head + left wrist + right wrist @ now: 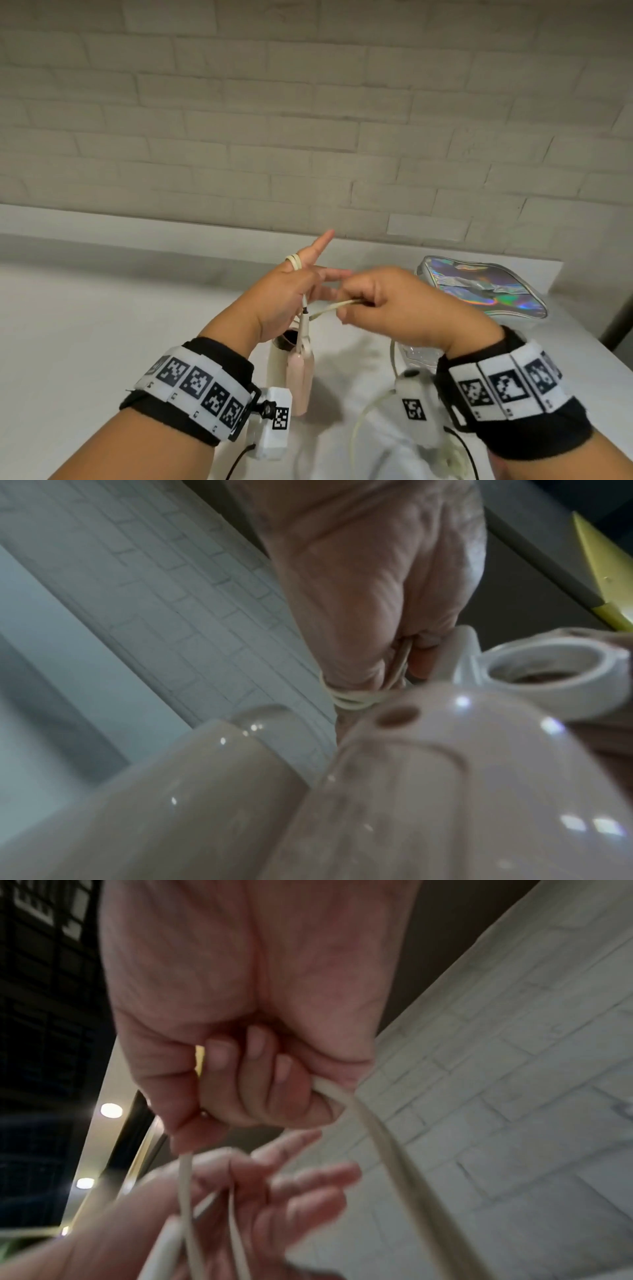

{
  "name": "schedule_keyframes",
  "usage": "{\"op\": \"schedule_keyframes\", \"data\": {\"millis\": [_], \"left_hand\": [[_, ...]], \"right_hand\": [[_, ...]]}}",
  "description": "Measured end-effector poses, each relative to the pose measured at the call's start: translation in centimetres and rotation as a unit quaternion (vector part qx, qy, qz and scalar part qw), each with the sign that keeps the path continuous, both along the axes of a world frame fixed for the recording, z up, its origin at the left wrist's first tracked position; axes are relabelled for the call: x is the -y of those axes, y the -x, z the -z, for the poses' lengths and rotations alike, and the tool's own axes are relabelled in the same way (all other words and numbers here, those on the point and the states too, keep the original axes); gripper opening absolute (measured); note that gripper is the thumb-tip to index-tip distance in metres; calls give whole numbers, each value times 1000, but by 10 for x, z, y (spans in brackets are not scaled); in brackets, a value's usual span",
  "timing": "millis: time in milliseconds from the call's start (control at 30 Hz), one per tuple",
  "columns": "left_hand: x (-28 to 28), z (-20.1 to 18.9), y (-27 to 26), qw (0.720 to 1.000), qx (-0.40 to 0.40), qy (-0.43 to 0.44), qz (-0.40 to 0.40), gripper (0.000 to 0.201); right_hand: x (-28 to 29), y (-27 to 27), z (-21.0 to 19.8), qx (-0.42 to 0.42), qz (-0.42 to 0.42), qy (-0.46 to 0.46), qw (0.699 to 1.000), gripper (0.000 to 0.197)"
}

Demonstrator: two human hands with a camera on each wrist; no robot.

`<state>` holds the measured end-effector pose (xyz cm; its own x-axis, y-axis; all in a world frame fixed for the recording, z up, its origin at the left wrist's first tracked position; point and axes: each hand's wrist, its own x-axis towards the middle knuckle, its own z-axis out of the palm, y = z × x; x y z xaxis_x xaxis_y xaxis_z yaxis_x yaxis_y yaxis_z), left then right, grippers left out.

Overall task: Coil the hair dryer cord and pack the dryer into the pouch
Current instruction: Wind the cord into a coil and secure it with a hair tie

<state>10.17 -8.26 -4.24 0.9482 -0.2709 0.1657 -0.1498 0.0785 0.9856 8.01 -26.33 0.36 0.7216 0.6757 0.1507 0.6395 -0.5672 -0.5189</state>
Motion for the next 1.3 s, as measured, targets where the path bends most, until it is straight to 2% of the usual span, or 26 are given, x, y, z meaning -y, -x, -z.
{"op": "schedule_keyframes", "data": {"millis": [100, 167, 233, 333, 367, 467, 500, 600, 633, 667, 733, 800, 900, 933, 1000, 1100, 1167, 1300], "left_hand": [[4, -1, 6, 998, -1, -57, 18, 40], [6, -2, 10, 994, 5, -100, 52, 40], [9, 2, 13, 990, -14, -115, 83, 60], [11, 9, 17, 980, -43, -81, 174, 93], [11, 12, 17, 976, -43, -81, 199, 92], [9, 13, 19, 970, -14, -95, 222, 45], [8, 13, 20, 971, -8, -87, 222, 38], [6, 11, 20, 977, 9, -18, 212, 39], [6, 9, 19, 979, 17, 16, 203, 41], [5, 7, 18, 981, 25, 48, 189, 42], [3, 2, 15, 981, 35, 105, 157, 43], [-1, -1, 11, 981, 40, 147, 124, 42], [-8, -2, 7, 985, 61, 153, 50, 47], [-10, -3, 5, 986, 68, 148, 25, 48], [-14, -3, 1, 989, 80, 123, -25, 49], [-23, -2, -9, 990, 84, 72, -84, 50], [-27, -1, -11, 993, 67, 52, -81, 51], [-25, -3, -4, 997, 62, -27, -38, 49]], "right_hand": [[6, -4, -16, -17, -25, -52, 998, 25], [9, -12, -19, -16, -32, -88, 995, 16], [10, -21, -19, -19, -18, -136, 990, 6], [5, -32, -15, -12, 6, -190, 982, 9], [1, -36, -12, -8, 13, -202, 979, 11], [-11, -47, 1, -26, 33, -272, 961, 19], [-15, -51, 7, -29, 52, -286, 956, 20], [-28, -58, 31, -105, 66, -320, 939, 13], [-33, -58, 40, -137, 58, -313, 938, 12], [-38, -56, 50, -139, 58, -289, 945, 22], [-49, -50, 64, -106, 86, -231, 963, 36], [-58, -43, 75, -116, 107, -207, 966, 30], [-63, -33, 81, -107, 76, -128, 983, 24], [-62, -30, 79, -90, 61, -94, 990, 24], [-57, -23, 72, -5, 41, 1, 999, 23], [-46, -8, 57, 127, 2, 110, 986, 28], [-38, -2, 43, 129, 2, 94, 987, 26], [-26, 4, 9, 58, 3, -39, 998, 9]]}}
